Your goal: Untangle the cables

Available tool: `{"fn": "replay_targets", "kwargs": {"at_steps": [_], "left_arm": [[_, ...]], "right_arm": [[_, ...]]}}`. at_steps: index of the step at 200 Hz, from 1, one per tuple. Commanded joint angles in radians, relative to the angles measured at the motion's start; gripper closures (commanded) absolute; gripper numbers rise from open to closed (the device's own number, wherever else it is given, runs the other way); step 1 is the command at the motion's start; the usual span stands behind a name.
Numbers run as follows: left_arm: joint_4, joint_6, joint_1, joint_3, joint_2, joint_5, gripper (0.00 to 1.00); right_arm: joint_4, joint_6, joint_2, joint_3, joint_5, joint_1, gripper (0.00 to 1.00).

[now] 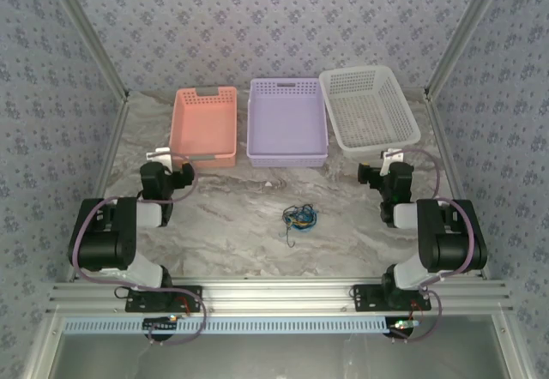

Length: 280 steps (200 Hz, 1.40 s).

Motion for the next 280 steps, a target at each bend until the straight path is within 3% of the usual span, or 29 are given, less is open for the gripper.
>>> {"fn": "replay_targets", "kwargs": {"at_steps": [1, 176, 182, 203, 222, 233, 242, 248, 257, 265, 270, 280], "left_arm": [[0.001, 0.015, 0.006, 0.020, -0.004, 0.017, 0.01], [0.009, 0.014, 0.005, 0.017, -0.004, 0.011, 0.01], [-0.001, 0.011, -0.003, 0.014, -0.027, -0.010, 0.01], [-0.217, 0.052, -0.094, 0.053, -0.248, -0.185, 0.01], [-0.396, 0.052, -0.188, 0.143, -0.470, -0.224, 0.01], [-0.475, 0.055, -0.271, 0.211, -0.564, -0.292, 0.01], [-0.601, -0.040, -0.325, 0.313, -0.608, -0.330, 0.01], [-0.749, -0.193, -0.331, 0.400, -0.625, -0.301, 0.01], [-1.014, -0.407, -0.317, 0.517, -0.636, -0.174, 0.01], [-0.968, -0.477, -0.308, 0.506, -0.640, 0.003, 0.01], [-0.930, -0.512, -0.288, 0.499, -0.634, 0.128, 0.01], [-0.939, -0.588, -0.282, 0.529, -0.601, 0.268, 0.06]], "right_arm": [[0.002, -0.018, 0.006, 0.023, -0.005, -0.004, 0.01], [0.005, -0.017, 0.004, 0.021, -0.007, -0.004, 0.01], [0.017, -0.008, -0.003, 0.017, 0.037, 0.001, 0.01], [-0.178, -0.029, -0.185, 0.051, 0.202, 0.062, 0.01], [-0.397, -0.087, -0.414, 0.138, 0.372, 0.204, 0.01], [-0.599, -0.038, -0.528, 0.257, 0.393, 0.263, 0.01], [-0.770, 0.090, -0.581, 0.367, 0.348, 0.271, 0.01], [-0.864, 0.194, -0.598, 0.421, 0.299, 0.260, 0.01], [-1.024, 0.433, -0.608, 0.500, 0.228, 0.232, 0.01], [-1.142, 0.562, -0.607, 0.533, 0.129, 0.200, 0.01], [-1.170, 0.562, -0.604, 0.548, -0.009, 0.176, 0.01], [-1.265, 0.580, -0.585, 0.588, -0.157, 0.179, 0.26]]}}
